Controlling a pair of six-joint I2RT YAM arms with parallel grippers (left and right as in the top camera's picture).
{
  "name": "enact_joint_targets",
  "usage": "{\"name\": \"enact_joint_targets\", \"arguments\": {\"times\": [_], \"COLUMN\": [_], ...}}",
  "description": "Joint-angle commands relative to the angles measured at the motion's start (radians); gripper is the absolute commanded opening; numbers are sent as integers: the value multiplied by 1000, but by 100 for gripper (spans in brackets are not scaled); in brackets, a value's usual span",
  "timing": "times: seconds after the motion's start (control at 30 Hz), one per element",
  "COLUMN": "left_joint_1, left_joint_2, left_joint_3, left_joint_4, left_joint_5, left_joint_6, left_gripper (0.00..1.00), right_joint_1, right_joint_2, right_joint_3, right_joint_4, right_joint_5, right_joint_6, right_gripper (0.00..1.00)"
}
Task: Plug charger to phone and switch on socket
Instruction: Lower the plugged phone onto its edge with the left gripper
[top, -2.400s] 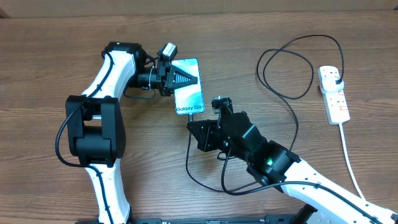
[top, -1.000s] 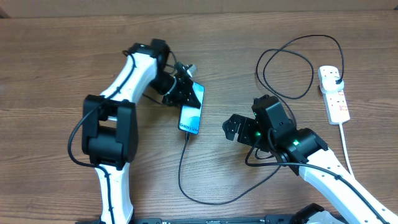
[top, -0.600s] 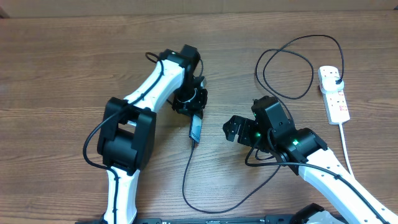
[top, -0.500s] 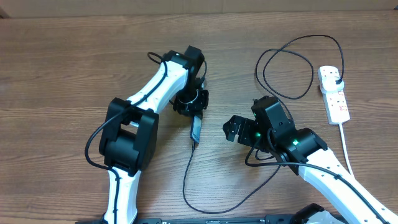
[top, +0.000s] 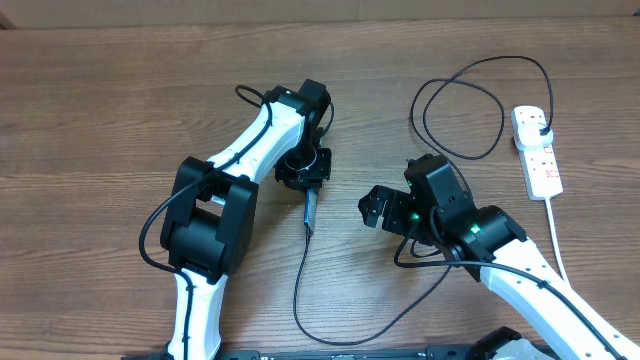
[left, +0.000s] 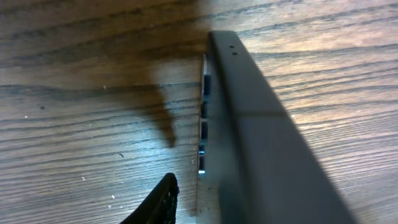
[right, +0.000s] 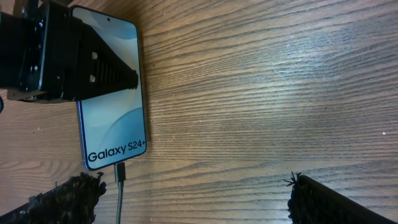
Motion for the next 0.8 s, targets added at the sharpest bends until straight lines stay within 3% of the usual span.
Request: {"name": "enact_joint_targets", "arguments": {"times": [0.0, 0.2, 0.77], "left_joint_1": [-7, -7, -7], "left_joint_2": [-10, -10, -10], "left_joint_3": [-7, -8, -31], "left_joint_4": [2, 9, 47], "left_joint_5": [-9, -10, -10], "left_joint_6": [-22, -22, -22], "left_gripper": [26, 36, 40], "right_joint_1": [-2, -2, -2], "right_joint_2": [3, 3, 3], "right_joint_3": [16, 16, 16], "right_joint_4": [2, 2, 2], "right_joint_5": [10, 10, 10], "right_joint_6": [-7, -7, -7], "right_gripper": [100, 100, 100]}}
